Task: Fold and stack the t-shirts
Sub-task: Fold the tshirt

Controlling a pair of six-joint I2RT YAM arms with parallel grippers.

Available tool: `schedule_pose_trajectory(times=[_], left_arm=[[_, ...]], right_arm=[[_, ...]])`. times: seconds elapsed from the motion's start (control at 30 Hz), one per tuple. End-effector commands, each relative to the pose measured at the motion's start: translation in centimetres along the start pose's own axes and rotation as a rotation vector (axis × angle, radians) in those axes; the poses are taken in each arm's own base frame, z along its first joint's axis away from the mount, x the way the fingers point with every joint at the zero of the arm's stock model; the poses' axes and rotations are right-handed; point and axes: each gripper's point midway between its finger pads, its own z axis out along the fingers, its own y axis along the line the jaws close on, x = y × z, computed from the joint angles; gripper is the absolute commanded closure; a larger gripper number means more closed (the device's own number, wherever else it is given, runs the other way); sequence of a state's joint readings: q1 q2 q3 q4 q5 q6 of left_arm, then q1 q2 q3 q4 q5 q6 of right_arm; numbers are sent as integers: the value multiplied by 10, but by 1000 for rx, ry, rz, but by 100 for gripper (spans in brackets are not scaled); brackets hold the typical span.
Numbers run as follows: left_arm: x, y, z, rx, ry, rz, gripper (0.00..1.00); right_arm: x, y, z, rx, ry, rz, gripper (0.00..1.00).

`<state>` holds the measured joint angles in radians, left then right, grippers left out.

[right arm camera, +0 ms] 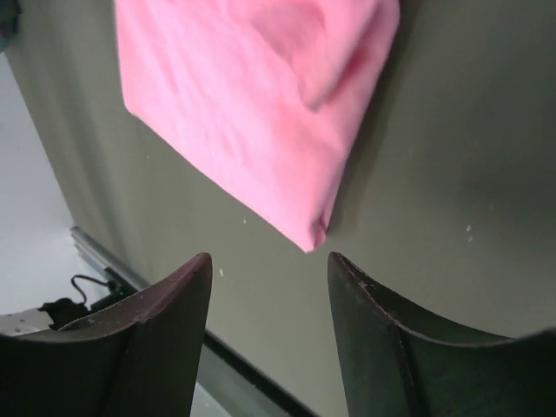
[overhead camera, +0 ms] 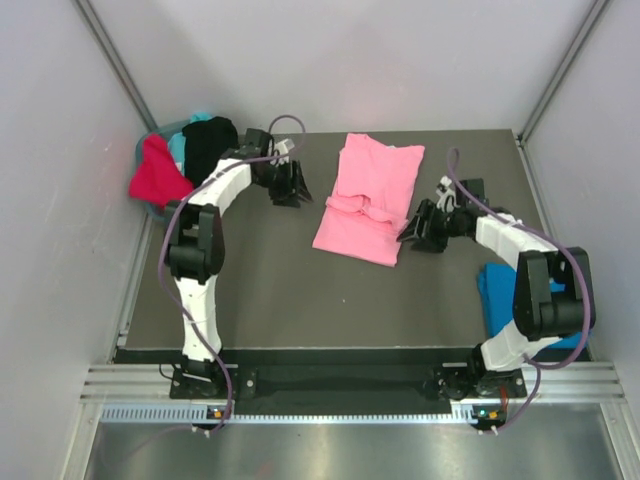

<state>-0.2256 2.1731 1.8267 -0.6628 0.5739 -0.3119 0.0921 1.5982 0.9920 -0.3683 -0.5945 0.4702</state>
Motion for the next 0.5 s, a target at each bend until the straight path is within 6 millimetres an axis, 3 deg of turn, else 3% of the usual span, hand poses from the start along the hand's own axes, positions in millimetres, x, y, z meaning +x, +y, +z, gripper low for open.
schedule_pose_trajectory(times=[0.0, 0.03, 0.23, 0.47], left_arm=[[32, -15, -22, 107, 91, -81, 44], [47, -10, -17, 109, 130, -116, 45], [86, -2, -6, 131, 222, -234, 45], [97, -1, 11, 130, 259, -259, 45]], right_arm=[[43, -6, 6, -1, 101, 125, 44], [47, -7, 8, 0, 108, 137, 43], [52, -13, 23, 6, 134, 195, 44], [54, -7, 39, -6, 154, 227, 46]])
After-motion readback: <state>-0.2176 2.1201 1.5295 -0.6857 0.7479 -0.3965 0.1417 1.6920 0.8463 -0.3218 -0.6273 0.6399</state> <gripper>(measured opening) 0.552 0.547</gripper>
